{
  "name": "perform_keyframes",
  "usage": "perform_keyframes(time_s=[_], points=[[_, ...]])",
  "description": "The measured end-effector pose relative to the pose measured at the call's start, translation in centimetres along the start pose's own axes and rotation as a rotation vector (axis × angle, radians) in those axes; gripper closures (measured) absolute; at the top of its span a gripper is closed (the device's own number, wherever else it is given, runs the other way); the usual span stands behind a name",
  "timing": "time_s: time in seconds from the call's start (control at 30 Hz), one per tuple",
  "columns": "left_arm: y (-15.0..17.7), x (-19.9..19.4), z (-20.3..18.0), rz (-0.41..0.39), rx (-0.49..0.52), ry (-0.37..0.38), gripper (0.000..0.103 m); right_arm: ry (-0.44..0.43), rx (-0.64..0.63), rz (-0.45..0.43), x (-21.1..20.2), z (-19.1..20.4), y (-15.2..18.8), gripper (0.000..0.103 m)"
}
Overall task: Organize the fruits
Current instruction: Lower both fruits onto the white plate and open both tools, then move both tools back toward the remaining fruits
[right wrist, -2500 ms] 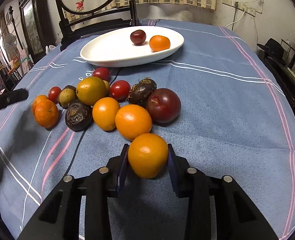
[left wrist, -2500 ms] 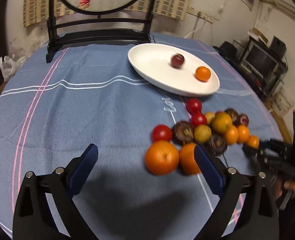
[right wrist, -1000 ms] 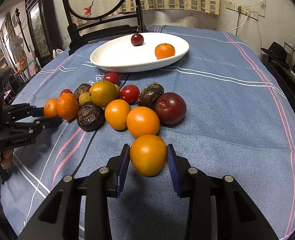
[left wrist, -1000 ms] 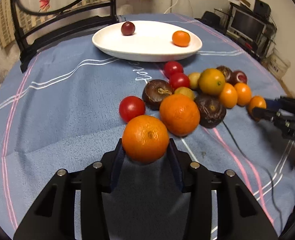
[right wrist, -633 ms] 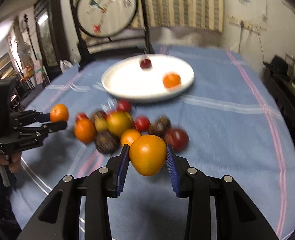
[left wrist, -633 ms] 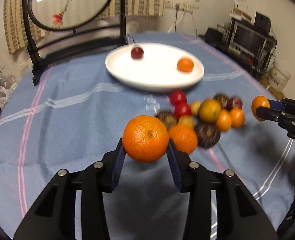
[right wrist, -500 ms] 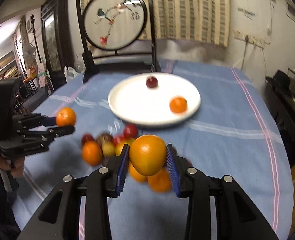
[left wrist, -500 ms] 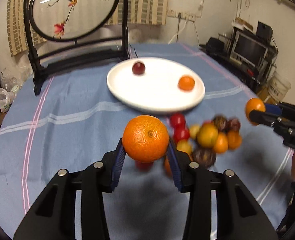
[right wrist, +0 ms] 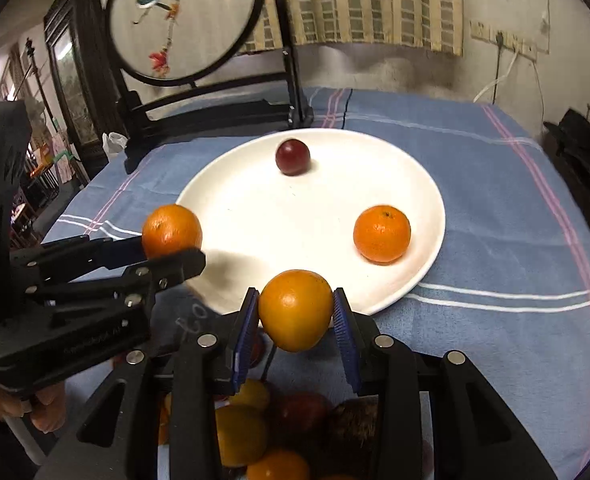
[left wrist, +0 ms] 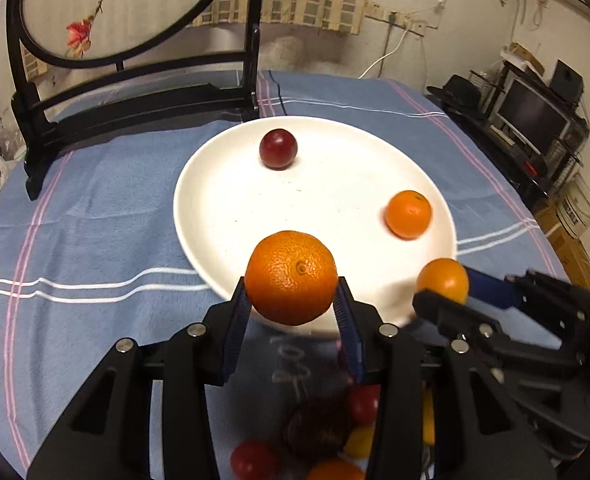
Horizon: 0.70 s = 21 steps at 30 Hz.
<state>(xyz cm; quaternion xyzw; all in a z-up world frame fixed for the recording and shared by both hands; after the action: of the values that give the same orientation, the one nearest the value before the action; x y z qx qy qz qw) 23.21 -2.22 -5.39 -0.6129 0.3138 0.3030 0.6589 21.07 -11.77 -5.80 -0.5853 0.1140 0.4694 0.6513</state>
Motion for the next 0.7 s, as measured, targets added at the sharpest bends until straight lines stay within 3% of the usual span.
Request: perform_keyframes(time_s=[0.07,0.13,0.17,0.23,0.3,0.4,0.7], points=[[-0.2,1.0,-0.3,0.018,-0.01,0.0,0.062,0.004,-0.001,-0.006,-0.2,-0.1,0.0,0.061],[-0.4,1.8,-0.4,0.035,-0.024,-0.003,0.06,0.005,0.013,-0.011,-0.4,-0.4,0.2,0.042],[-0.4,2.0,-0.3,0.042,-0.04,-0.003,0.058,0.011,0.015,-0.009,-0.4,-0.5,0.3,0.041],[-0.6,1.7,0.1,0.017,-0.079,-0.003,0.041,0.015,0.009,0.006,-0.3,-0.7,0.7,0.041],[-0.5,0.7,0.6,-0.012,-0.111,-0.028,0.032,0.015,0.019,0.008,-0.6,-0.9,0.9,0.041],[0.2,-1.0,0.8,-0.037,-0.112,-0.015,0.031,0.011,0.027,-0.001,-1.4,-1.1,0.9,0.041],[4.5,-5.5,1.7,-0.088,-0.101,-0.018,0.015,0.023,0.009,-0.032,-4.5,-1.3,3.5,0.033]])
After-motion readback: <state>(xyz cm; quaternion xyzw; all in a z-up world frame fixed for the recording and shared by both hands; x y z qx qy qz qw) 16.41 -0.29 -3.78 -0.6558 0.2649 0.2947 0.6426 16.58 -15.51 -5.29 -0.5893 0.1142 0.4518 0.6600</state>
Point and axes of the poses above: each gripper's, at about its wrist camera, not at the fingertips, and x roughly the way its jaws point, z to its left, y to its underside, the point moved 7 cm from there along x, roughly the way its jaws point, and after that the axes turned 12 degrees about -y, right-handed, at the moved point
